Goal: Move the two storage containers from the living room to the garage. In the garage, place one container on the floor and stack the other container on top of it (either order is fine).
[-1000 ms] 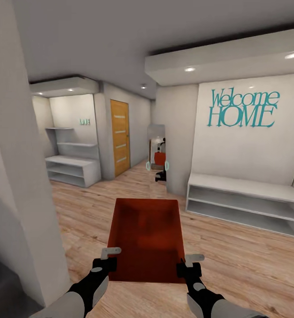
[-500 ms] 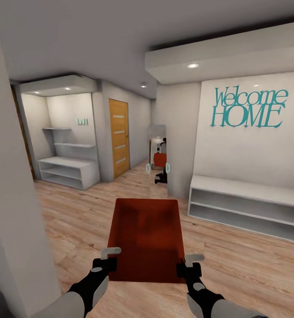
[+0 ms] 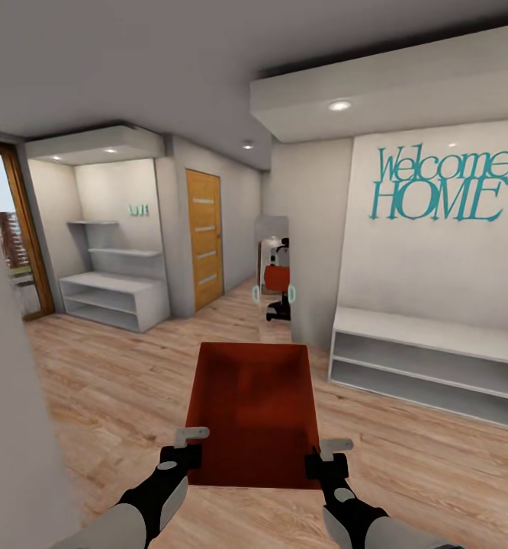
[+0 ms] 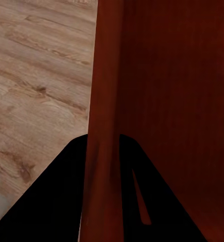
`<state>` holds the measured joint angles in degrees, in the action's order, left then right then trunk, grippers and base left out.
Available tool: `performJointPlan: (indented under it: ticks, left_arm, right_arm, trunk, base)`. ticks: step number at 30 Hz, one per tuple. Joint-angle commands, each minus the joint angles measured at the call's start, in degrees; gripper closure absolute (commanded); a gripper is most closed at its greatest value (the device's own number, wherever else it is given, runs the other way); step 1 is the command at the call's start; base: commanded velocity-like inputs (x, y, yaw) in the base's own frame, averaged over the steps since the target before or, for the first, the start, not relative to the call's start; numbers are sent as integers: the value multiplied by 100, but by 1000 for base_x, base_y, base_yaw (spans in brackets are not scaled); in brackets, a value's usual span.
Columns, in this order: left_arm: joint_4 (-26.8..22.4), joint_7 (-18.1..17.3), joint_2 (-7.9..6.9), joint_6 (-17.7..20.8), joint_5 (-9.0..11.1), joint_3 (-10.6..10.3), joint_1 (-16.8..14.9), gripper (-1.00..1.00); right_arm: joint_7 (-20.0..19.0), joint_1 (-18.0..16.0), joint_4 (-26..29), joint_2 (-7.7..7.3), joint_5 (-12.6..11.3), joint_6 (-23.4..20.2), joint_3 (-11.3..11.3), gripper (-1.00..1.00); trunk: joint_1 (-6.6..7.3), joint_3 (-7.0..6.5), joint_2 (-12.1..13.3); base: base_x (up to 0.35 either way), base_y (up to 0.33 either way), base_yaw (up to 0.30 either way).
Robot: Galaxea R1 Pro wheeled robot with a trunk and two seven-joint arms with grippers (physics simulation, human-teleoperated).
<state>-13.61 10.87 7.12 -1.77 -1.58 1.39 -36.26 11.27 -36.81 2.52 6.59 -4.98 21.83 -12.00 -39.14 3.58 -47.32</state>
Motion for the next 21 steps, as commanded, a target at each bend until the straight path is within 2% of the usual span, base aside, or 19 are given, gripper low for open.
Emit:
performJointPlan:
  ticks: [1, 21]
  left_arm:
    - [25, 355, 0, -17, -9, 98, -3, 100]
    - [25, 355, 0, -17, -9, 98, -3, 100]
  right_arm:
    - [103, -11, 11, 0, -95, 85, 154, 100]
    - [103, -11, 11, 0, -126, 81, 154, 100]
  trunk:
    - [-4, 9, -7]
    - [-4, 9, -7]
  base:
    - [322, 0, 0]
    - [322, 0, 0]
